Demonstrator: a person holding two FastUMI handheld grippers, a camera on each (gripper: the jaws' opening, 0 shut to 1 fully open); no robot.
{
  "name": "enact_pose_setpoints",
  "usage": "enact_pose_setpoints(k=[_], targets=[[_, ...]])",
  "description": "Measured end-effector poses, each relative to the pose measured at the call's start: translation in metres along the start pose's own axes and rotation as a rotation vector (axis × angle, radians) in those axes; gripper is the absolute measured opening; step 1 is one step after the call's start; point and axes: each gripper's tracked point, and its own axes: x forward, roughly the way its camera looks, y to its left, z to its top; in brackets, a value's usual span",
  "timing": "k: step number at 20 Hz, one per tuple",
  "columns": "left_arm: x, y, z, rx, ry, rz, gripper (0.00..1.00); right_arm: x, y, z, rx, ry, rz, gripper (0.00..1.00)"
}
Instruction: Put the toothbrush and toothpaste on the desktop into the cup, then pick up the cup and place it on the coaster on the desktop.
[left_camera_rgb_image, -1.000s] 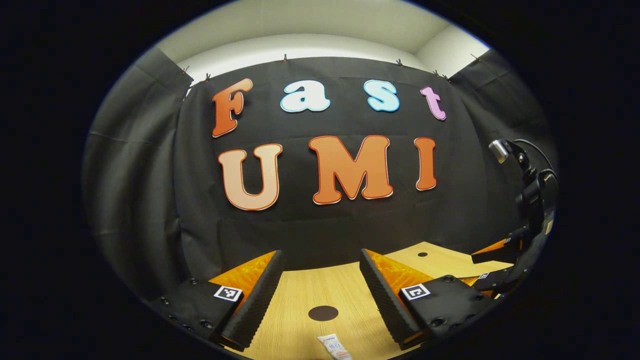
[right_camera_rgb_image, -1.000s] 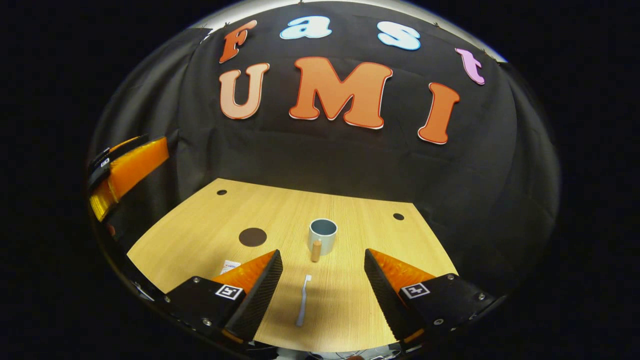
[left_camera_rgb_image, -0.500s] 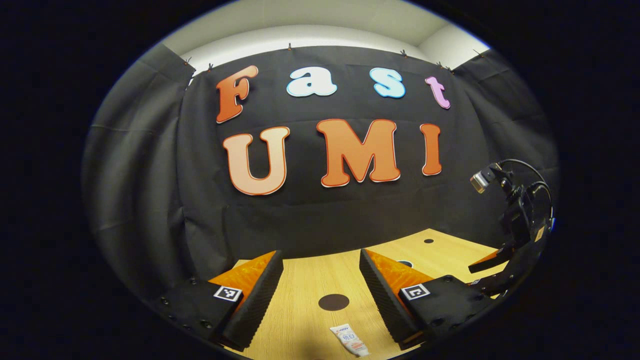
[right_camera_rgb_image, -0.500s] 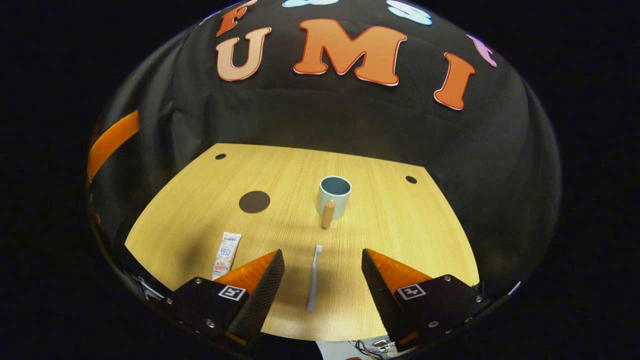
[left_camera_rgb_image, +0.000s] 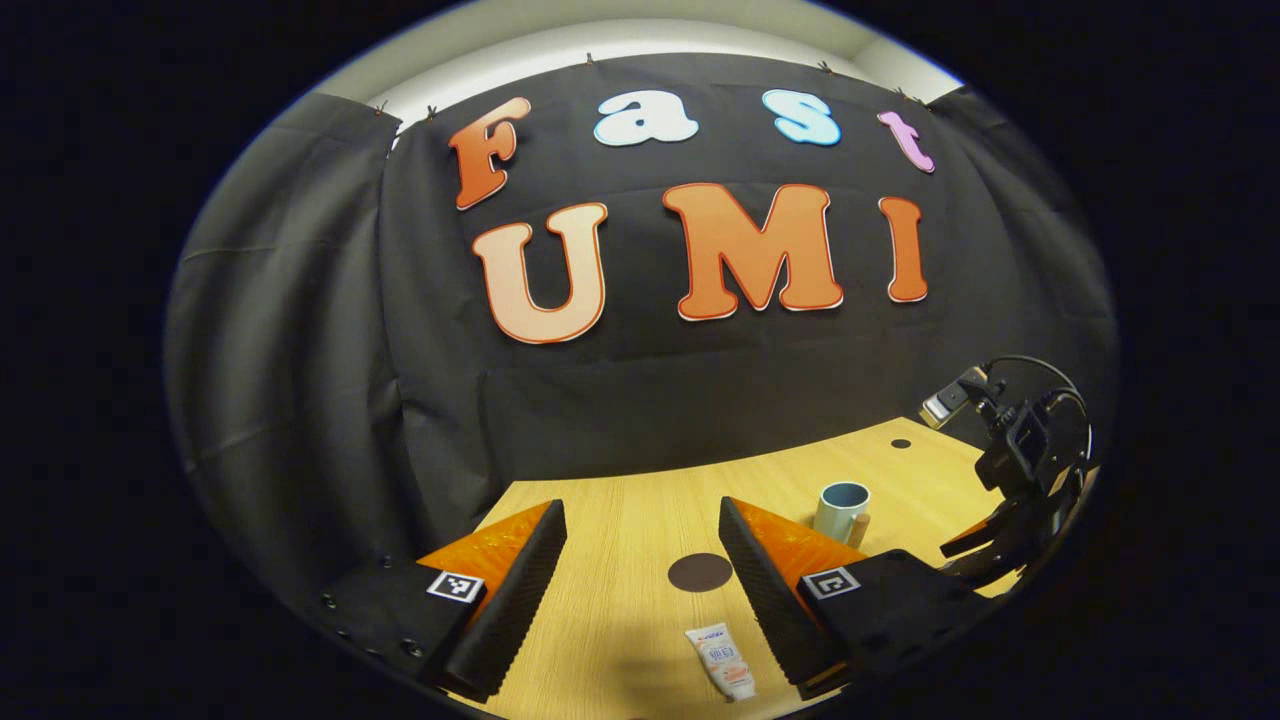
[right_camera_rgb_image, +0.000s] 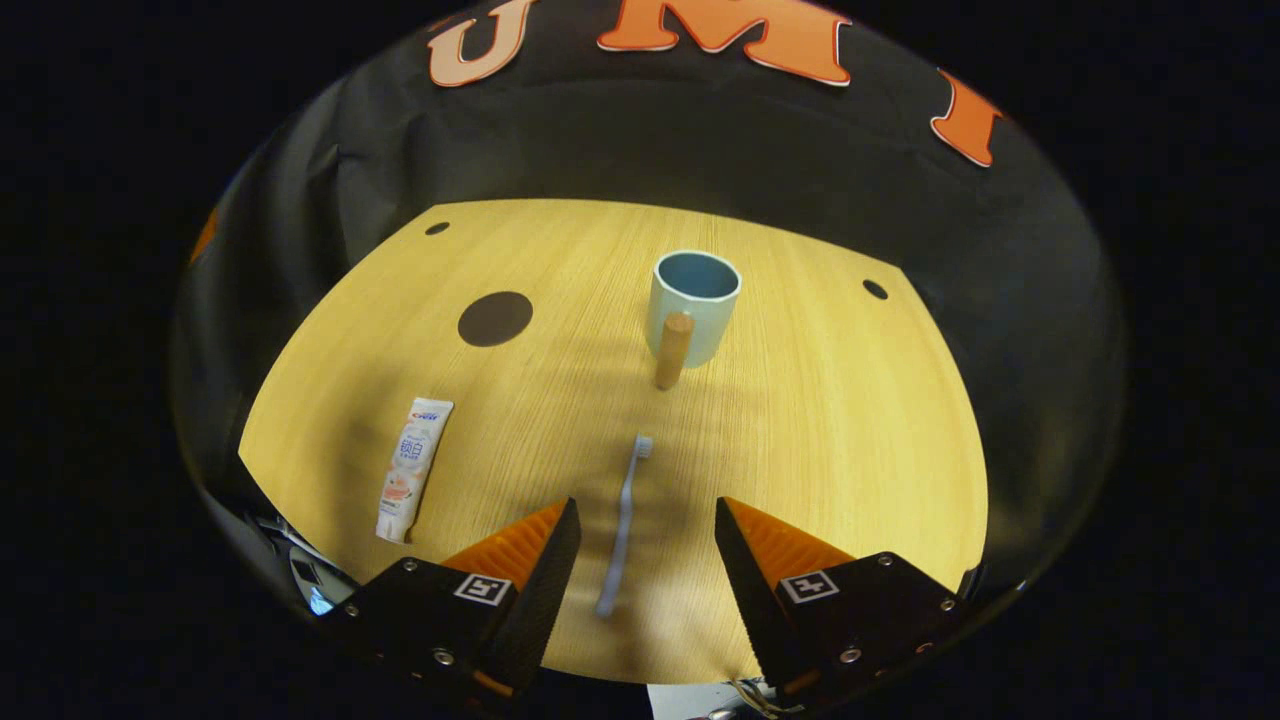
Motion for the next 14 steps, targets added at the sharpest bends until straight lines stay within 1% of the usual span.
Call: enact_pose_setpoints(k=[2,4,5,6,10,11,13,14], targets=[[0.005,-0.001,-0.007,-0.002,0.028,0.018,0.99,0.013,0.0,-0.006,0.004,0.049,0.013,0.8],[0.008,-0.002,-0.013,0.0,0.053,0.032,1.0,0.027,0.001,-0.013,-0.005,0.101,0.017,0.75],[0.009,-0.004,-0.015,0.002,0.061,0.037,0.98,0.032,0.0,-0.015,-0.008,0.123,0.016,0.74],[0.009,-0.004,-0.017,0.005,0.069,0.042,1.0,0.036,-0.001,-0.018,-0.011,0.145,0.011,0.73],[0.009,-0.001,-0.024,0.001,0.11,0.066,1.0,0.058,0.004,-0.03,-0.01,0.242,0.003,0.72],[0.009,0.0,-0.027,0.001,0.119,0.072,1.0,0.063,0.005,-0.035,-0.008,0.264,0.001,0.65],[0.007,0.002,-0.032,0.009,0.142,0.087,1.0,0.069,0.002,-0.042,-0.016,0.309,-0.017,0.6],[0.007,0.002,-0.034,0.012,0.155,0.093,1.0,0.071,0.003,-0.044,-0.01,0.33,-0.012,0.59]])
